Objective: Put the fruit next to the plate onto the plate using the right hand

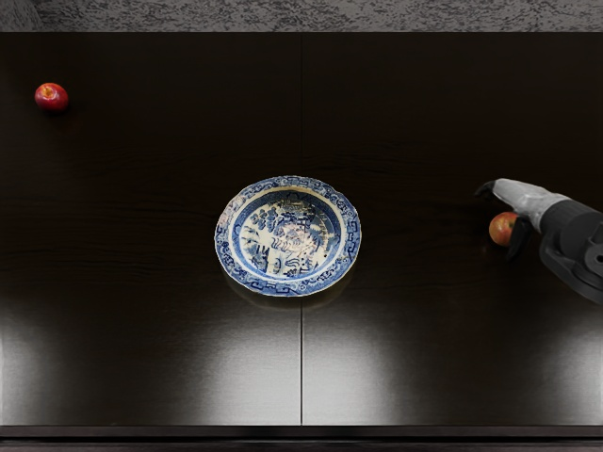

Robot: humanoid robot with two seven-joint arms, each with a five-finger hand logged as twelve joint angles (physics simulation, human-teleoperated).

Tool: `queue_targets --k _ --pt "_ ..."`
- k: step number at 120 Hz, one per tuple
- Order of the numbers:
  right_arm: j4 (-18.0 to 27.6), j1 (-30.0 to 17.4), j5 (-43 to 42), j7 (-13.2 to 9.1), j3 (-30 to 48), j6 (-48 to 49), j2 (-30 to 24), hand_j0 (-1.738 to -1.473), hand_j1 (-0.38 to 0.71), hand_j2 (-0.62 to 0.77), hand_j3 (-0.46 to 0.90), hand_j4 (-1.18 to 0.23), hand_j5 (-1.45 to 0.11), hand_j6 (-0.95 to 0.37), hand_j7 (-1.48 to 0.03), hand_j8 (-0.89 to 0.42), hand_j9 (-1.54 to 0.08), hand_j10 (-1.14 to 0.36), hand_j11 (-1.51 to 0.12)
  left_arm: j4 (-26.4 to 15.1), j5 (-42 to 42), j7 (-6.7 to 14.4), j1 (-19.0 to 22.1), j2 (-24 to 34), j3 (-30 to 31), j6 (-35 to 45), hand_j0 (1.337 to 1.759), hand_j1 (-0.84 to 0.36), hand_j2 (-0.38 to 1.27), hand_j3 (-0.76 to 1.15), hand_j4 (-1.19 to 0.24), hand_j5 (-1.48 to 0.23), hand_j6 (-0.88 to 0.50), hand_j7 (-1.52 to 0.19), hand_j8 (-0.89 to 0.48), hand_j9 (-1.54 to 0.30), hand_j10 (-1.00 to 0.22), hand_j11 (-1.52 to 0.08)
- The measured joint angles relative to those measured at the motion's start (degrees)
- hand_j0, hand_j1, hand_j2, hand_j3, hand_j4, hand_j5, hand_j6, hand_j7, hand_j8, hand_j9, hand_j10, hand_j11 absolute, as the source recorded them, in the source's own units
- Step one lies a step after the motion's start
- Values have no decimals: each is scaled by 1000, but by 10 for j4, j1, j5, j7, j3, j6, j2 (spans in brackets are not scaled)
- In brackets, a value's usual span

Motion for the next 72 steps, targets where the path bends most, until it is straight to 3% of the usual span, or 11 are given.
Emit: queue_targets --k 72 --pt "-11 -6 0 0 1 -7 0 -1658 32 -59 0 -326 -417 -328 -416 -327 -417 -325 -417 0 0 0 0 0 0 0 1658 339 2 0 -9 -11 -9 -11 -9 -11 -9 -11"
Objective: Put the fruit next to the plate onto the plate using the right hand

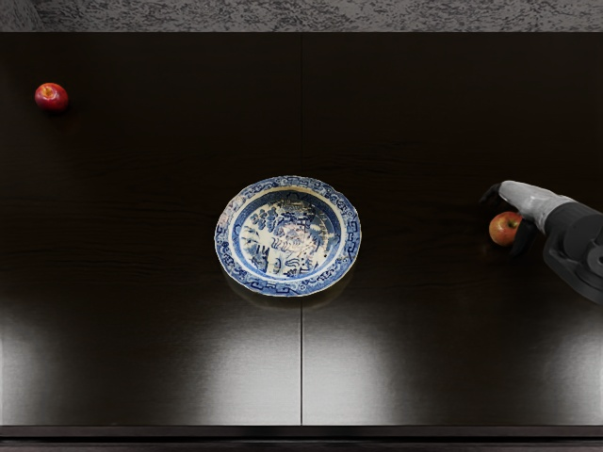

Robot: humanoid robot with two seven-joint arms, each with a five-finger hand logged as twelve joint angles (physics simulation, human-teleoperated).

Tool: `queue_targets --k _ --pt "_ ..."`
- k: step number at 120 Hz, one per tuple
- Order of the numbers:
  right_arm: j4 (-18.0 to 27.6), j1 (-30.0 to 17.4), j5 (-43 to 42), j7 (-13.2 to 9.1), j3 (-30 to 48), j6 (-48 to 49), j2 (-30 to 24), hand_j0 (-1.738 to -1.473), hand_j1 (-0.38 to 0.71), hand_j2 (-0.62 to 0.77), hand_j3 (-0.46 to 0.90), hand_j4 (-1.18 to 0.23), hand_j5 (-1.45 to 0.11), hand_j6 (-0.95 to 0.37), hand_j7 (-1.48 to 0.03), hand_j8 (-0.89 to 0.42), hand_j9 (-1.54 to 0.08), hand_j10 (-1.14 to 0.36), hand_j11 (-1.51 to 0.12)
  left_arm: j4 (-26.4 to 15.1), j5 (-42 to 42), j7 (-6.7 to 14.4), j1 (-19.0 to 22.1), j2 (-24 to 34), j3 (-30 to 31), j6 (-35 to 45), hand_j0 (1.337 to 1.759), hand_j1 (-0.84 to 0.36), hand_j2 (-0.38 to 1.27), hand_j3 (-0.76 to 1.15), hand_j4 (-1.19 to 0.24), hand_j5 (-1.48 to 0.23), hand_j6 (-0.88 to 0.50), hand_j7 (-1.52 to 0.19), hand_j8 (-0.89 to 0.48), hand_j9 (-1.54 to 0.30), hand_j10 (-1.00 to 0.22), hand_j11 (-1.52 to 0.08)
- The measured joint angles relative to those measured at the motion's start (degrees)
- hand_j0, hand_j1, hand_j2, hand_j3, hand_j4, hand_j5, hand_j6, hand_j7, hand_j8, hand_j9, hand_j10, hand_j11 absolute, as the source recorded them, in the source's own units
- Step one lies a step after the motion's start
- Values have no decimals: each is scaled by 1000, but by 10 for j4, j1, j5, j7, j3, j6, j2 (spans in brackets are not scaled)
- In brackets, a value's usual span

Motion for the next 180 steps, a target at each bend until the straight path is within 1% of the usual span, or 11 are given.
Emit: queue_targets --k 39,50,69,90,100,115,130,136,146,180 --pt "3 -16 -13 0 -2 -28 2 -1658 69 -65 0 -356 -458 -359 -456 -357 -457 -356 -457 0 0 0 0 0 0 0 1658 339 2 0 -9 -11 -9 -11 -9 -11 -9 -11" --pt "4 -18 -14 0 -2 -32 1 -1658 100 -70 0 -383 -492 -385 -491 -383 -491 -382 -491 0 0 0 0 0 0 0 1658 339 2 0 -9 -11 -9 -11 -9 -11 -9 -11" --pt "4 -21 -14 0 -2 -33 0 -1658 195 -83 0 -463 -596 -454 -596 -451 -596 -463 -596 0 0 0 0 0 0 0 1658 339 2 0 -9 -11 -9 -11 -9 -11 -9 -11" --pt "5 -23 -14 0 -2 -33 -1 -1654 222 -25 -1 -539 -705 -418 -699 -410 -709 -535 -710 0 0 0 0 0 0 0 1658 339 2 0 -9 -11 -9 -11 -9 -11 -9 -11" --pt "5 -23 -14 0 -2 -34 -2 -1653 237 32 -1 -581 -756 -410 -753 -406 -763 -576 -764 0 0 0 0 0 0 0 1658 339 2 0 -9 -11 -9 -11 -9 -11 -9 -11" --pt "5 -23 -13 0 -1 -33 -2 -1651 246 90 -1 -648 -846 -410 -842 -410 -857 -641 -858 0 0 0 0 0 0 0 1658 339 2 0 -9 -11 -9 -11 -9 -11 -9 -11" --pt "4 -23 -13 0 -1 -33 -1 -1649 244 120 -1 -680 -914 -398 -914 -393 -929 -697 -930 0 0 0 0 0 0 0 1658 339 2 0 -9 -11 -9 -11 -9 -11 -9 -11" --pt "3 -22 -12 0 0 -32 0 -1649 243 143 -1 -686 -933 -401 -933 -396 -948 -713 -947 0 0 0 0 0 0 0 1658 339 2 0 -9 -11 -9 -11 -9 -11 -9 -11" --pt "3 -20 -11 0 2 -31 2 -1649 268 234 -1 -679 -960 -396 -956 -389 -977 -709 -973 0 0 0 0 0 0 0 1658 339 2 0 -9 -11 -9 -11 -9 -11 -9 -11" --pt "5 -1 -6 0 7 -29 9 -1647 313 287 0 -616 -1017 -343 -991 -331 -1030 -661 -1023 0 0 0 0 0 0 0 1658 339 2 0 -9 -11 -9 -11 -9 -11 -9 -11"
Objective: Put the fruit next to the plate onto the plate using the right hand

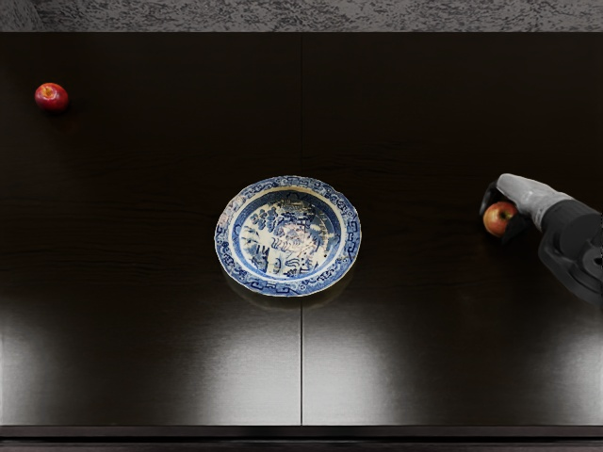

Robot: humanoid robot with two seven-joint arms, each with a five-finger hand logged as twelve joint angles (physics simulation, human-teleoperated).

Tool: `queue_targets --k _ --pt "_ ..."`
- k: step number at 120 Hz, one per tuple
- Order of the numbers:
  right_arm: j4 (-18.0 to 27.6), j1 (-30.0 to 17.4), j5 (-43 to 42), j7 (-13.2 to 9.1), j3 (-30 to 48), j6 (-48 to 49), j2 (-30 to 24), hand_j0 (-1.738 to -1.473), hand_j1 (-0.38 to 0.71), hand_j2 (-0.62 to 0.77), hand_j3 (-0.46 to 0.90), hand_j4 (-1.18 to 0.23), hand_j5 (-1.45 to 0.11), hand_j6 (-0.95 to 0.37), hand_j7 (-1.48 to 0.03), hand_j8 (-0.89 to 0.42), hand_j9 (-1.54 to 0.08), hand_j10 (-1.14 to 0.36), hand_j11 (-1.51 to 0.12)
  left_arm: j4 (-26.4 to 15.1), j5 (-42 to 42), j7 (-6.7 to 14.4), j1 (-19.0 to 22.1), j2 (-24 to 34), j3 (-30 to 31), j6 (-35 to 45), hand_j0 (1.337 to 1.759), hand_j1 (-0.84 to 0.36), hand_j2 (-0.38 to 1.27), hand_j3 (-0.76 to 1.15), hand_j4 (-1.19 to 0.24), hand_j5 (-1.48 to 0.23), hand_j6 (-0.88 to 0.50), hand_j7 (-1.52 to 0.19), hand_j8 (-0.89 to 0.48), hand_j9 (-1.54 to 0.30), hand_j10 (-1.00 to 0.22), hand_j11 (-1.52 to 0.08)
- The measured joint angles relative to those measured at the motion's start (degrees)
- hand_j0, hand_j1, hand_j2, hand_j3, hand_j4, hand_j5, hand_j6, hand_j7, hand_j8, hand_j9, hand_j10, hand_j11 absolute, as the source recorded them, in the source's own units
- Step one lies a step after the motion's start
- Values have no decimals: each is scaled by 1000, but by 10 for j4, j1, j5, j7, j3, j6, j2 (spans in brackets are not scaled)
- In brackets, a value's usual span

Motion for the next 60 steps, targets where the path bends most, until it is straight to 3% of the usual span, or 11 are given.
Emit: queue_targets --k 44,60 --pt "16 47 2 0 0 5 50 -1647 338 336 0 -584 -1057 -323 -1004 -310 -1054 -644 -1048 0 0 0 0 0 0 0 1658 339 2 0 -9 -11 -9 -11 -9 -11 -9 -11" --pt "20 59 2 0 0 10 72 -1647 293 279 0 -609 -1055 -350 -1005 -332 -1053 -670 -1042 0 0 0 0 0 0 0 1658 339 2 0 -9 -11 -9 -11 -9 -11 -9 -11"
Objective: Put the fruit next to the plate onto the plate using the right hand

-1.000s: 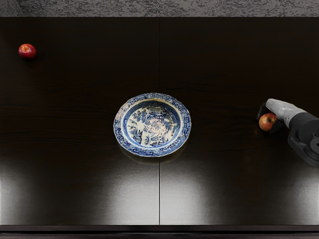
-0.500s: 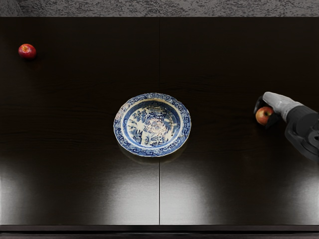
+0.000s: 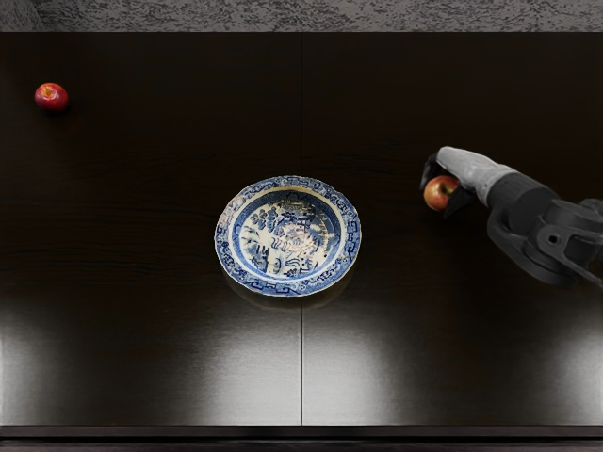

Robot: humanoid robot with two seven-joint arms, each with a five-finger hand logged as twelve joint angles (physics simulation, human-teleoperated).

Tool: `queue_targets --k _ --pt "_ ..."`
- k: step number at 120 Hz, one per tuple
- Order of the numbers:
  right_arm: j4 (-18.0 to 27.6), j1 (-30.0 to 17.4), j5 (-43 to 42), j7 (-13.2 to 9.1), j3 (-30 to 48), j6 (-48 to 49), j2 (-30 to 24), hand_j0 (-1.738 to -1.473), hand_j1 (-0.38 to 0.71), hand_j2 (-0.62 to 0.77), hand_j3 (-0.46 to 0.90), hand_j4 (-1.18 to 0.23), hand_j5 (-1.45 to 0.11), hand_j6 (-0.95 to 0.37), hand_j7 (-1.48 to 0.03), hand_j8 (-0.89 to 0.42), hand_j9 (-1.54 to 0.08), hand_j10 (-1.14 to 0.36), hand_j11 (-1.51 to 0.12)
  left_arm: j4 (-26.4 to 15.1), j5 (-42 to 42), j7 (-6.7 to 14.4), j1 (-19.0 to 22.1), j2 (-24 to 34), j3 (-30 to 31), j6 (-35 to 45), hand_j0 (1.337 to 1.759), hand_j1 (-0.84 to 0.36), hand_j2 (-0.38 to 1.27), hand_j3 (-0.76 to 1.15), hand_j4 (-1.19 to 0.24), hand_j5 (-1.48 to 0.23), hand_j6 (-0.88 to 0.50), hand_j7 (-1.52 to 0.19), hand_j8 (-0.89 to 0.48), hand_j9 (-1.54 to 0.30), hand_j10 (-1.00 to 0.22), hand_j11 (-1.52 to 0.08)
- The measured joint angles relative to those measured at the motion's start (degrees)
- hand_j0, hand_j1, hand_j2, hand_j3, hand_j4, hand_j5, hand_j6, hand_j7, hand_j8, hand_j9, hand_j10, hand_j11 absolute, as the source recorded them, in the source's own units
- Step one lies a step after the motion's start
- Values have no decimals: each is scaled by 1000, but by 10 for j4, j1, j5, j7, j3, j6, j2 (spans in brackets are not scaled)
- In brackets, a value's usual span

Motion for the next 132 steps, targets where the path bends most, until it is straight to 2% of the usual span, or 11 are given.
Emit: queue_targets --k 96,109,112,120,125,132 --pt "22 42 0 0 -1 36 147 -1648 228 210 0 -653 -1062 -403 -1008 -362 -1074 -711 -1053 0 0 0 0 0 0 0 1658 339 2 0 -9 -11 -9 -11 -9 -11 -9 -11" --pt "12 40 -2 0 -1 34 166 -1648 235 210 -1 -651 -1061 -406 -1008 -373 -1073 -715 -1053 0 0 0 0 0 0 0 1658 339 2 0 -9 -11 -9 -11 -9 -11 -9 -11" --pt "9 40 -3 0 -2 33 170 -1648 245 267 -1 -651 -1063 -405 -1008 -369 -1074 -715 -1052 0 0 0 0 0 0 0 1658 339 2 0 -9 -11 -9 -11 -9 -11 -9 -11" --pt "-1 38 -5 0 -3 31 178 -1648 255 265 0 -639 -1063 -405 -1009 -384 -1073 -728 -1053 0 0 0 0 0 0 0 1658 339 2 0 -9 -11 -9 -11 -9 -11 -9 -11" --pt "-10 38 -6 0 -4 30 184 -1648 263 317 0 -638 -1065 -405 -1009 -385 -1073 -729 -1054 0 0 0 0 0 0 0 1658 339 2 0 -9 -11 -9 -11 -9 -11 -9 -11" --pt "-25 37 -8 0 -6 29 193 -1648 250 262 0 -635 -1062 -409 -1009 -395 -1070 -743 -1054 0 0 0 0 0 0 0 1658 339 2 0 -9 -11 -9 -11 -9 -11 -9 -11"
